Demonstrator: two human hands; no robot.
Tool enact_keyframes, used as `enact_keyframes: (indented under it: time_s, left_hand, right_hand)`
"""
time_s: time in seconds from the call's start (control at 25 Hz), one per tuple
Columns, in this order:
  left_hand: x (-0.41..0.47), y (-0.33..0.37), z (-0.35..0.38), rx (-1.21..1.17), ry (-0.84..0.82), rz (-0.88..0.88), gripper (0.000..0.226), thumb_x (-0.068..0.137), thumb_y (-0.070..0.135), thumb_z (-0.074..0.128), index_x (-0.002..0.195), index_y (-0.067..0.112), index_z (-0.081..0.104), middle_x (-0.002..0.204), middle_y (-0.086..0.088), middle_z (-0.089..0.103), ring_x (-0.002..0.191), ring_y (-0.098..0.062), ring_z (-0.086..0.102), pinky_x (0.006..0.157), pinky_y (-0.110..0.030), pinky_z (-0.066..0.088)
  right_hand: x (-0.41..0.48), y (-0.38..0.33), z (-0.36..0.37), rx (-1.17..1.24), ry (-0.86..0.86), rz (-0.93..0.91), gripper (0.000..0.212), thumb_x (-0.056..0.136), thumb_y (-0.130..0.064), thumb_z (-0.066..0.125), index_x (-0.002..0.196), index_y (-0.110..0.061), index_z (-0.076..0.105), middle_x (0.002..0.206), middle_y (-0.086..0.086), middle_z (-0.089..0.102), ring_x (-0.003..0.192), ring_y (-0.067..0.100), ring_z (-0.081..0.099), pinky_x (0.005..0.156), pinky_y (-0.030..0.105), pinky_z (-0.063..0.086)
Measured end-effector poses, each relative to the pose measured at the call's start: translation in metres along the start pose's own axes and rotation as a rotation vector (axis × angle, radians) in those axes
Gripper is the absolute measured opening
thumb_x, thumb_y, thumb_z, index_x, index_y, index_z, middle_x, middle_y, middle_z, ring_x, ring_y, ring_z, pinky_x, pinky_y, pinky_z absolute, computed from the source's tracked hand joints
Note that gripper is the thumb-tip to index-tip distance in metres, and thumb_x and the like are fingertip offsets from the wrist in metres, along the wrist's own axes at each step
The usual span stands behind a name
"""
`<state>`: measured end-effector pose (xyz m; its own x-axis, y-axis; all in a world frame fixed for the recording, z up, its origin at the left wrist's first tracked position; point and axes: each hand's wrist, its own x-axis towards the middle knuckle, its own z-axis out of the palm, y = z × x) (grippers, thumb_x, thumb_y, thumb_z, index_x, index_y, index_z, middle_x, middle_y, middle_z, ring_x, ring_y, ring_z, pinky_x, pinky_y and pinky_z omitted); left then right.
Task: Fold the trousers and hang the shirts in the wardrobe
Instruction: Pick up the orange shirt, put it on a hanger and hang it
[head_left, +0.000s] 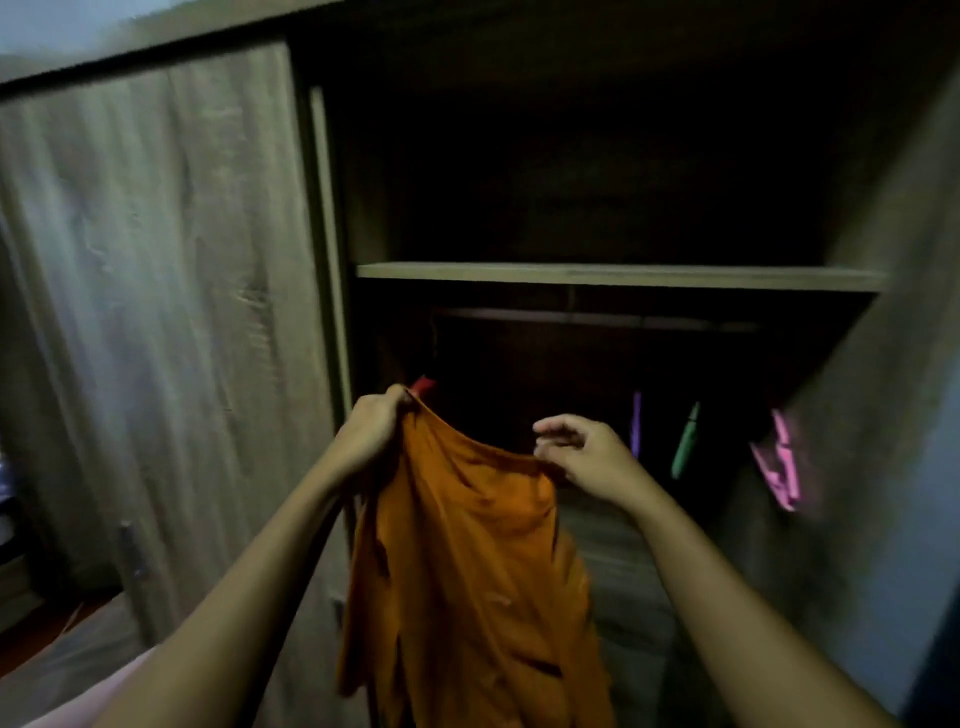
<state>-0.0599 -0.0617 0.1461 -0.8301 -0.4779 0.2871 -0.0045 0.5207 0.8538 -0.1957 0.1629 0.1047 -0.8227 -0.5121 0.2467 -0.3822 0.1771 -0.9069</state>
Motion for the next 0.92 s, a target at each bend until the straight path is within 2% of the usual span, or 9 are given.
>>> enact_keyframes:
  time_s: [0.08, 0.2, 0.32, 0.44, 0.52, 0.6, 0.68, 0.8, 0.92]
  left_hand:
    - [0.016, 0.023, 0.025, 0.05, -0.034, 0.091, 0.039, 0.105, 0.022, 0.032, 0.095, 0.004, 0.065, 0.091, -0.013, 0.062, 0.084, -0.023, 0.061, 0.077, -0.034, 0.046]
    - [0.038, 0.046, 0.055, 0.053, -0.012, 0.106, 0.04, 0.1, 0.034, 0.037, 0.077, 0.012, 0.061, 0.078, -0.01, 0.061, 0.072, -0.021, 0.06, 0.077, -0.044, 0.054]
    - [0.049, 0.062, 0.073, 0.044, -0.007, 0.035, 0.038, 0.099, 0.027, 0.044, 0.064, 0.018, 0.05, 0.062, -0.003, 0.052, 0.057, -0.017, 0.05, 0.062, -0.036, 0.045]
    - [0.054, 0.063, 0.078, 0.036, -0.039, 0.01, 0.036, 0.094, 0.028, 0.055, 0.063, 0.012, 0.054, 0.06, -0.011, 0.049, 0.055, -0.024, 0.046, 0.054, -0.03, 0.032]
    - [0.055, 0.061, 0.072, 0.033, -0.08, 0.011, 0.031, 0.092, 0.032, 0.059, 0.071, 0.01, 0.063, 0.067, -0.014, 0.052, 0.061, -0.024, 0.048, 0.057, -0.029, 0.035]
    - [0.056, 0.058, 0.065, 0.035, -0.097, 0.015, 0.038, 0.092, 0.036, 0.059, 0.079, 0.002, 0.071, 0.069, -0.013, 0.056, 0.063, -0.025, 0.053, 0.061, -0.032, 0.04]
    - [0.054, 0.054, 0.055, 0.03, -0.055, 0.021, 0.034, 0.092, 0.036, 0.059, 0.081, 0.007, 0.072, 0.068, -0.011, 0.056, 0.061, -0.023, 0.052, 0.06, -0.031, 0.04]
    - [0.049, 0.044, 0.042, 0.13, 0.055, 0.108, 0.034, 0.095, 0.033, 0.059, 0.07, 0.01, 0.065, 0.062, -0.006, 0.052, 0.053, -0.016, 0.048, 0.05, -0.027, 0.037]
    - [0.038, 0.037, 0.033, 0.201, 0.119, 0.215, 0.031, 0.097, 0.03, 0.058, 0.075, 0.01, 0.067, 0.064, -0.001, 0.057, 0.054, -0.012, 0.052, 0.044, -0.014, 0.038]
  right_hand:
    - [0.004, 0.008, -0.021, -0.006, 0.237, -0.03, 0.008, 0.087, -0.022, 0.071, 0.094, -0.019, 0.071, 0.09, 0.0, 0.07, 0.082, 0.013, 0.065, 0.066, 0.015, 0.046]
    - [0.015, 0.022, -0.047, -0.171, 0.57, -0.022, 0.031, 0.085, -0.035, 0.071, 0.11, -0.017, 0.063, 0.102, 0.003, 0.062, 0.096, 0.02, 0.061, 0.079, 0.026, 0.047]
    - [0.029, 0.027, -0.058, -0.296, 0.62, 0.065, 0.053, 0.085, -0.031, 0.073, 0.13, -0.016, 0.05, 0.129, 0.009, 0.05, 0.115, 0.025, 0.055, 0.09, 0.034, 0.048]
    - [0.05, 0.038, -0.059, -0.354, 0.541, 0.234, 0.062, 0.084, -0.031, 0.074, 0.136, -0.009, 0.047, 0.136, 0.014, 0.047, 0.12, 0.032, 0.054, 0.094, 0.037, 0.048]
    - [0.061, 0.045, -0.059, -0.383, 0.533, 0.294, 0.051, 0.083, -0.031, 0.074, 0.123, -0.006, 0.058, 0.129, 0.016, 0.055, 0.115, 0.034, 0.058, 0.092, 0.037, 0.049]
    - [0.068, 0.047, -0.06, -0.328, 0.589, 0.255, 0.015, 0.083, -0.024, 0.072, 0.086, -0.011, 0.067, 0.109, 0.019, 0.068, 0.102, 0.036, 0.065, 0.086, 0.036, 0.052]
    - [0.076, 0.045, -0.055, -0.184, 0.653, 0.187, 0.03, 0.085, -0.023, 0.07, 0.059, -0.017, 0.056, 0.083, 0.017, 0.07, 0.085, 0.036, 0.067, 0.079, 0.039, 0.056]
    - [0.075, 0.039, -0.044, -0.089, 0.677, 0.107, 0.038, 0.087, -0.031, 0.069, 0.061, -0.007, 0.055, 0.064, 0.009, 0.061, 0.068, 0.029, 0.062, 0.066, 0.035, 0.052]
    - [0.059, 0.041, -0.026, -0.09, 0.58, 0.095, 0.042, 0.088, -0.033, 0.068, 0.058, -0.008, 0.053, 0.055, 0.006, 0.052, 0.057, 0.021, 0.051, 0.057, 0.03, 0.04]
